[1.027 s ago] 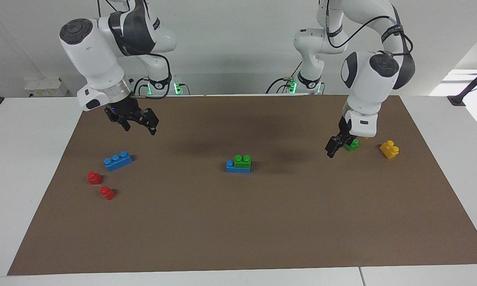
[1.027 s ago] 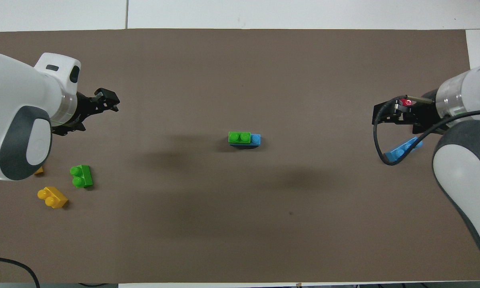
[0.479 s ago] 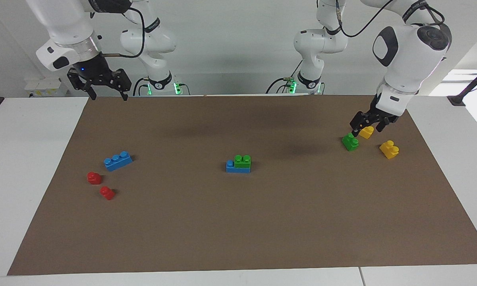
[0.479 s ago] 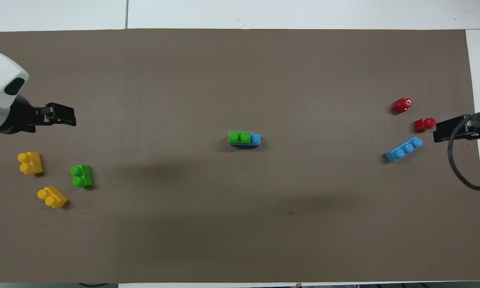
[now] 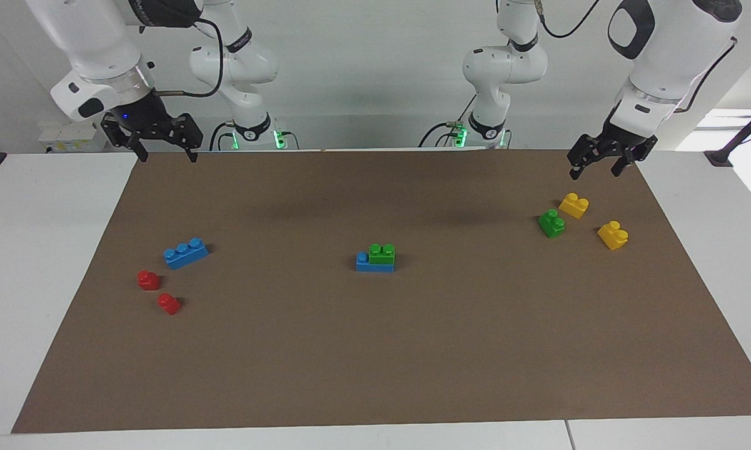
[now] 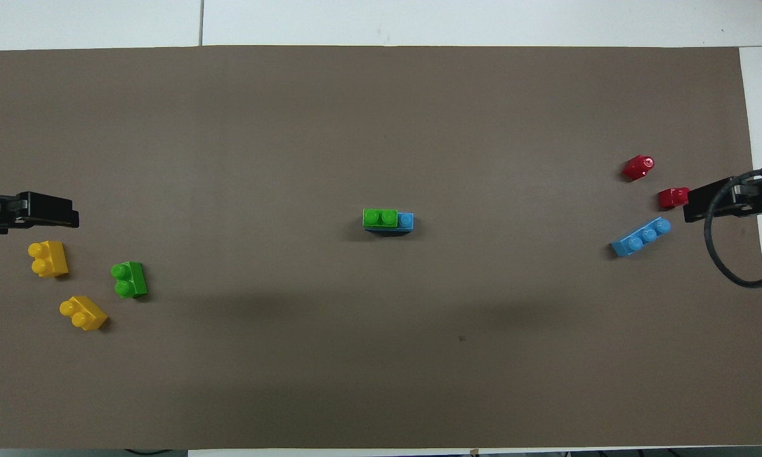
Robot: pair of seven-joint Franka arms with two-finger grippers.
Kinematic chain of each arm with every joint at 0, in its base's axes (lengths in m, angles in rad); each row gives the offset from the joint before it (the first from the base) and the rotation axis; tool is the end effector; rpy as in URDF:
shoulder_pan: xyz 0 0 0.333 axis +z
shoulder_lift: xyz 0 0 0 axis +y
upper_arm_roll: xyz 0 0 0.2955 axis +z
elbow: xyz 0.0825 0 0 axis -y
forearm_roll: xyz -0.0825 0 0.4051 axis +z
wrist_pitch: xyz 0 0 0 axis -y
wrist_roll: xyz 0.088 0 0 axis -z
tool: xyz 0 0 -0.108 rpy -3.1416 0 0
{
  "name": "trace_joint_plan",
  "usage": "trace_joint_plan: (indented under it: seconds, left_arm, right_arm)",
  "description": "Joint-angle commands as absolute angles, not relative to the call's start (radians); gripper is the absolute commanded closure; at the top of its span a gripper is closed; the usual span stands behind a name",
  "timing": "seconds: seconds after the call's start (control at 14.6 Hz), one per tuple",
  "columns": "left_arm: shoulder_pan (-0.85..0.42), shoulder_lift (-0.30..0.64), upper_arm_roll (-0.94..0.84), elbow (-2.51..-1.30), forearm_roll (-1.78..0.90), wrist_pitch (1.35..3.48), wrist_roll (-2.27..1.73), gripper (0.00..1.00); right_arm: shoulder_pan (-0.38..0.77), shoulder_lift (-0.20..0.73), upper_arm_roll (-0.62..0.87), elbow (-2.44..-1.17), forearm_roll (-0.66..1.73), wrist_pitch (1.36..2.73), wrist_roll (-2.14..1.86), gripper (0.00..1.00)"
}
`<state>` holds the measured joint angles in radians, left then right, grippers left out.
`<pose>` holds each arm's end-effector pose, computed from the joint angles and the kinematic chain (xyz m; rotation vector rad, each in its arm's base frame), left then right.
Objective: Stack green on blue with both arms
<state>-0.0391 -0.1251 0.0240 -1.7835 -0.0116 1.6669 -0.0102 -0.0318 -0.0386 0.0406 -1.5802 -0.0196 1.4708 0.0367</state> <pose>0.5446 -0.0087 0.5760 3.1269 -0.0063 0.0129 0.5537 0.0030 0.6118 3.1166 -0.0456 -0.1097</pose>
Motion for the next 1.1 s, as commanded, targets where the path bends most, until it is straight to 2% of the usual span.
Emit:
trace_joint_plan:
  seconds: [0.0,1.03]
  left_arm:
    - [-0.029,-0.143,0.015,-1.789,0.005,1.637,0.021,0.00]
    - [-0.037,-0.149,0.015,-1.802,-0.006,1.663,0.003,0.00]
  right_arm:
    - [-0.049,-0.028,0.049,-1.562,-0.021,1.477,0.012,0.00]
    - [-0.087,-0.031,0.049,-1.569,-0.023,1.471,-0.025,0.00]
